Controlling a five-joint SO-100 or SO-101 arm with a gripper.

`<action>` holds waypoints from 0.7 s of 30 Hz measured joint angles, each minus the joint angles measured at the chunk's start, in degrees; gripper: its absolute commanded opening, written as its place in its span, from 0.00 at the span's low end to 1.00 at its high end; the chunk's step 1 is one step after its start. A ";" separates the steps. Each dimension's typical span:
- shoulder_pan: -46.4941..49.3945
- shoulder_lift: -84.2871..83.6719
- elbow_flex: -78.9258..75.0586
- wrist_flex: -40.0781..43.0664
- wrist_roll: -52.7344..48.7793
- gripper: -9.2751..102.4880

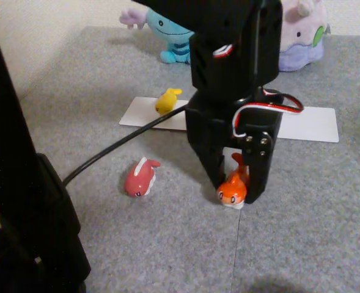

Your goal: Wooper wants to eat egg sudhi, and Goomy wants to eat shrimp sushi

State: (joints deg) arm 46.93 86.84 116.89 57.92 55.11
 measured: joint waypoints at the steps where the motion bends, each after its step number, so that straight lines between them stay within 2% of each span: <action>1: -0.09 0.35 0.09 0.88 0.26 0.11; 6: -1.05 5.01 -1.14 3.08 4.22 0.12; 13: -3.96 7.56 -15.29 3.69 6.24 0.12; 21: -6.50 -6.50 -33.93 3.60 6.33 0.12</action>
State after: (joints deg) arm 40.43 80.33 82.97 61.52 61.44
